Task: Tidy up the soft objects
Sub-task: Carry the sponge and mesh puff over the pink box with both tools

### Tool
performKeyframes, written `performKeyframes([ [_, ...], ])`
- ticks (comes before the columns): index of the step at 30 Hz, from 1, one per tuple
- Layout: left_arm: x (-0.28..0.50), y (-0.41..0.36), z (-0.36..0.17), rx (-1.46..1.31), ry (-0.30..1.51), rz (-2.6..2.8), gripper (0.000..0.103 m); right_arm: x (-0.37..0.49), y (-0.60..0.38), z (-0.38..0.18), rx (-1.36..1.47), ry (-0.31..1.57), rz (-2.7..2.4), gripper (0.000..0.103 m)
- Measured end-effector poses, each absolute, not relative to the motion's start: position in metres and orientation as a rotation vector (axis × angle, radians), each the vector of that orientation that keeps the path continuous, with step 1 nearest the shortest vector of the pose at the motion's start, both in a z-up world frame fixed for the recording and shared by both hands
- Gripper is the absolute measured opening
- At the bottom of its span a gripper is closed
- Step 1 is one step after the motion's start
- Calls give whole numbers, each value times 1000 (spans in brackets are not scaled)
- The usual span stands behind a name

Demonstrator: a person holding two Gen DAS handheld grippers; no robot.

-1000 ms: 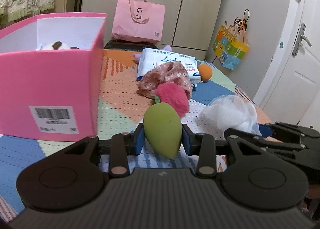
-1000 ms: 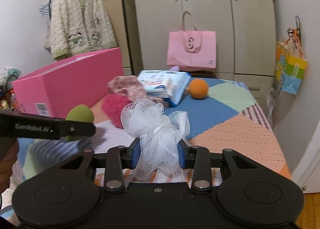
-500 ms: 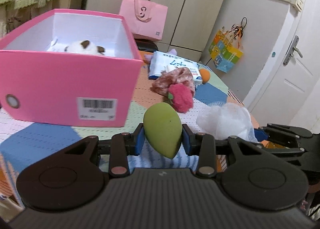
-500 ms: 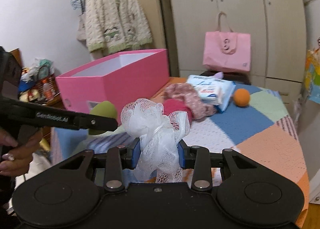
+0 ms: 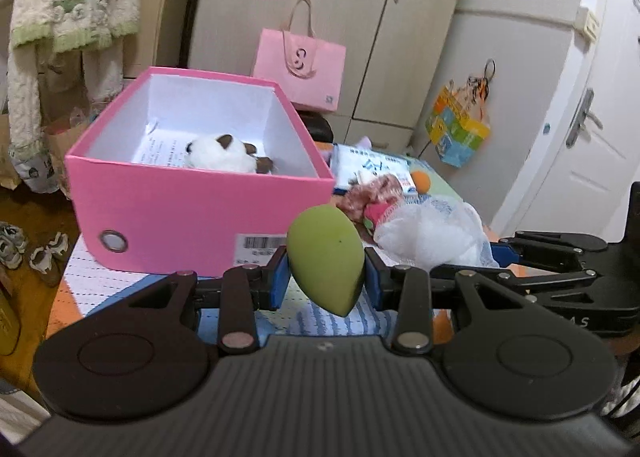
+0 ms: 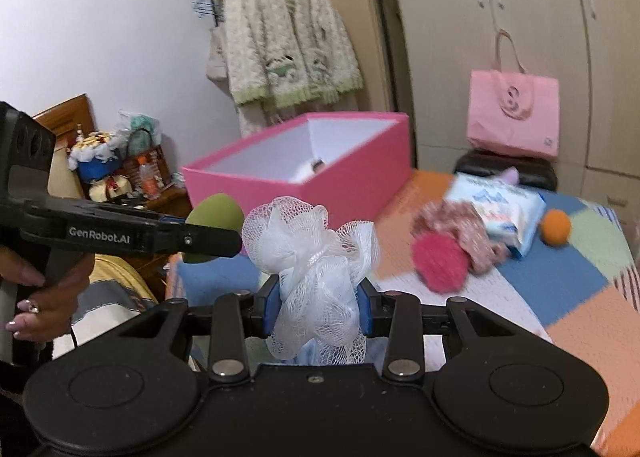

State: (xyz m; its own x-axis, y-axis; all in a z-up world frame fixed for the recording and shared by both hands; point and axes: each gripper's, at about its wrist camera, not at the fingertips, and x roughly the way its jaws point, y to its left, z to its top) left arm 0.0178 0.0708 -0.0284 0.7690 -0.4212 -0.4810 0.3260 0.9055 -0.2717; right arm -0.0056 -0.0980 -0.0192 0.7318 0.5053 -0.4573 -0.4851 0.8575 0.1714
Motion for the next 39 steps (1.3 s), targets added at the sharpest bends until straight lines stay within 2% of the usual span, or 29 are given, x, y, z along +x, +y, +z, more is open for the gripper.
performKeyframes([
  [9,25,99,-2,-166,482,-364,37,12,-66,8,-8,444,606,43],
  [16,70,114,24,-126,468,-326,37,52,-40,34,-86,403,664,44],
  [20,103,126,31,-131,525,-322,37,93,-12,51,-263,454,715,44],
  [24,137,130,29,-104,608,-309,37,137,2,58,-305,576,774,44],
  [30,178,116,7,40,770,-296,37,190,18,32,-363,813,848,44],
  [33,189,115,-3,42,843,-314,37,197,23,21,-407,880,867,44],
  [39,193,110,-4,107,874,-314,38,217,29,12,-410,971,928,45],
])
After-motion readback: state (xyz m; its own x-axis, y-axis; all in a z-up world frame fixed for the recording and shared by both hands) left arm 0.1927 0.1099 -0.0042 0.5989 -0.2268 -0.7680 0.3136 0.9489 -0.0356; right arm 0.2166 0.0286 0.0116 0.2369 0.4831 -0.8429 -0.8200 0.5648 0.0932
